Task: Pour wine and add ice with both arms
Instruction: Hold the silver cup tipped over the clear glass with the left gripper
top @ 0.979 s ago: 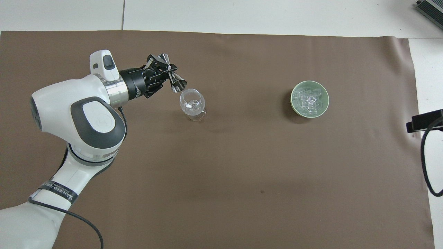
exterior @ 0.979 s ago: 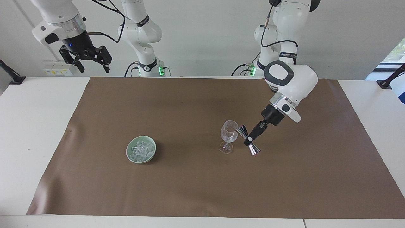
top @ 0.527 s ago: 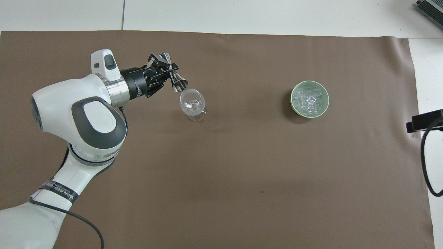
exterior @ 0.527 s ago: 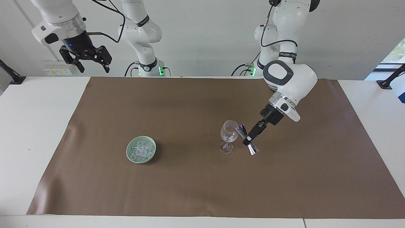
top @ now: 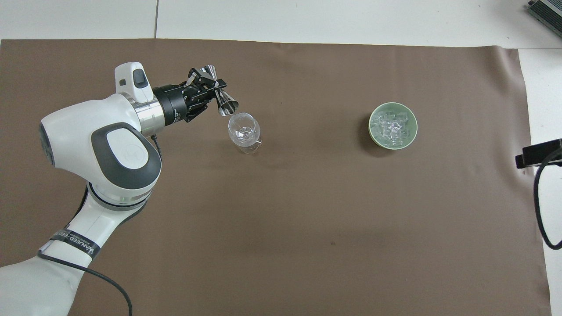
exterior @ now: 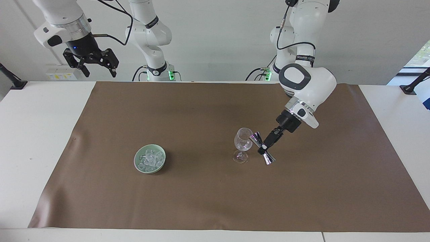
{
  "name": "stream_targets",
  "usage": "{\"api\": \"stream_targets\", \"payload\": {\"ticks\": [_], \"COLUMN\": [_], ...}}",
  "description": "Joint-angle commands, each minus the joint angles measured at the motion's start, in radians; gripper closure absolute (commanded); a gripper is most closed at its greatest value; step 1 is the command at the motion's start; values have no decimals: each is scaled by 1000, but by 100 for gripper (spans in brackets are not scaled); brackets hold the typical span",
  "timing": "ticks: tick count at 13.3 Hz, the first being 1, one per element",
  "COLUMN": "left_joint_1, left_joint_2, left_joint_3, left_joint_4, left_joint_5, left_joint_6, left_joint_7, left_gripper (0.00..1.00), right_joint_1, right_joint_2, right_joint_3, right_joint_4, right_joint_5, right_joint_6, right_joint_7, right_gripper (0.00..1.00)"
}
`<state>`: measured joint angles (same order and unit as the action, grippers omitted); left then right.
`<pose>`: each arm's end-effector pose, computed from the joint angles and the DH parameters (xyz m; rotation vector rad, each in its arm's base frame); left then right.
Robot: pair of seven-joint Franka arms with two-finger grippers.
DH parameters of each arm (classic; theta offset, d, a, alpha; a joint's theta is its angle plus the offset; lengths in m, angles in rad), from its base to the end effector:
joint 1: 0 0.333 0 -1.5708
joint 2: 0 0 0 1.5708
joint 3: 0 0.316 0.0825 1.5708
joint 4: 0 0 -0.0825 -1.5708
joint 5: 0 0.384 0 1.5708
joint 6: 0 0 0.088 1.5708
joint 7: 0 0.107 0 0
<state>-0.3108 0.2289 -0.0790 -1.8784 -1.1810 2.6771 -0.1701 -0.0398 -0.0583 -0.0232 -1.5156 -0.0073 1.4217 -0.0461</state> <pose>0.6098 -0.2163 0.4376 2.0748 0.7990 0.2857 0.5192 -0.0341 0.6687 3.1370 -0.0279 -0.0563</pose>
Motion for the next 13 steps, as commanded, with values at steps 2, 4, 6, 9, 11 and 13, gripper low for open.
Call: {"api": "stream_targets", "payload": {"ticks": [2,4,6,9,11,13], "left_joint_1": [-13,-13,-13,-16,-16,-17], "left_joint_2": [1,1,0,0,0,0], "left_joint_3": [5,5,5,5,5,2], "left_joint_4": [2,2,2,2,2,2], "left_joint_5": [12,11,9,9,7,3], "left_joint_6": [24,26,30,41,43,56], "left_joint_7": [15,17,17,17,17,17], "left_gripper": [100,100,100,100,100,100], "right_joint_1": [0,0,0,0,0,0], "right_joint_2": [-12,-12,-14,-14,-12,-12], "right_joint_3": [0,0,0,0,0,0], "right_joint_4": [-12,-12,-12,-12,-12,-12], "right_joint_5": [10,10,10,10,10,10], "right_joint_6": [8,8,8,8,8,8], "right_joint_7": [11,11,11,11,11,11], "right_gripper": [0,0,0,0,0,0]}}
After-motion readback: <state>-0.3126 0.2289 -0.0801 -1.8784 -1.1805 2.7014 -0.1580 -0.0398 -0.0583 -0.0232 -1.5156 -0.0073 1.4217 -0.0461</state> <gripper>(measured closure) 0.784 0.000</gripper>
